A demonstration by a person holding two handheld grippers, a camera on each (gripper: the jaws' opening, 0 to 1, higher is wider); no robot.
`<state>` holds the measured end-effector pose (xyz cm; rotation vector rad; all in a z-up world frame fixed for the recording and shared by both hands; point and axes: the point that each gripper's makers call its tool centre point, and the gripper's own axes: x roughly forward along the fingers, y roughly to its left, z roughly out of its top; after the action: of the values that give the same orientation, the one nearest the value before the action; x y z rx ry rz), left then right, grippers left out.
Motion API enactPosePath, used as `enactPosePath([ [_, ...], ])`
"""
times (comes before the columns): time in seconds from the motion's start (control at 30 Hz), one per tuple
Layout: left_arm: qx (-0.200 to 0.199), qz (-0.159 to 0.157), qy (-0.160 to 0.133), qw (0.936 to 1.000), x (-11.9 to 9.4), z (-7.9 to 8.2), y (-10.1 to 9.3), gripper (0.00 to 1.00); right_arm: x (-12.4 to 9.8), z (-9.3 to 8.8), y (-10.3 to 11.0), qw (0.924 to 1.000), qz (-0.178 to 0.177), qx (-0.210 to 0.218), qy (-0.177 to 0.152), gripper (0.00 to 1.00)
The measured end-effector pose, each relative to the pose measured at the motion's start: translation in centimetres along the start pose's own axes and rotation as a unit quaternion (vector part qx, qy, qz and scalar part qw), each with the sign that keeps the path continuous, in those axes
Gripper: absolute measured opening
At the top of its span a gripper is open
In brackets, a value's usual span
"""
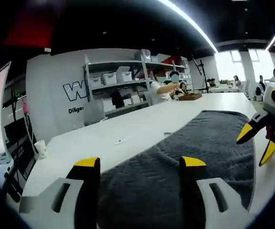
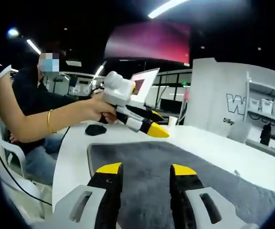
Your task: Open the folded towel by lifting each exposed corner and separating the folded layers until the towel lies flat within the target outline without major curled edges
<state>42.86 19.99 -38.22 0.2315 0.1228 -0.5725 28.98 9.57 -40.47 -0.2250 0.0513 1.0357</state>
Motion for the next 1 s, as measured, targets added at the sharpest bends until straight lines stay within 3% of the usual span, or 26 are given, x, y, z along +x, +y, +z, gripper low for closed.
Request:
enactPosePath([
  [0.23,-0.033,-0.006,-0.049,0.9982,-1.9,1.9,-1.9,0.77,-3.8,-0.2,-1.2,0.9999,-0.008,0.004,-0.007,0.42],
  [0.37,-0.039,-0.005,-0.053,0.9979,-2.5,2.0,-2.5,0.86,-5.0,-0.4,-1.8,0.9997,-0.013,0.018,-0.012,0.44],
  [0.6,-0.055,0.04,-0.074,0.995,-4.3,2.2,-2.8,0.94,-8.7,0.2,-3.8,0.9979,-0.044,0.034,-0.034,0.47],
  [0.77,-0.084,0.065,-0.082,0.991,-6.6,1.2,-4.2,0.93,-10.6,0.7,-5.0,0.9964,-0.069,0.026,-0.042,0.48],
  [1.0,-0.074,0.08,-0.085,0.9904,-8.6,1.7,-5.1,0.94,-12.8,0.7,-6.4,0.9945,-0.093,0.022,-0.044,0.5],
])
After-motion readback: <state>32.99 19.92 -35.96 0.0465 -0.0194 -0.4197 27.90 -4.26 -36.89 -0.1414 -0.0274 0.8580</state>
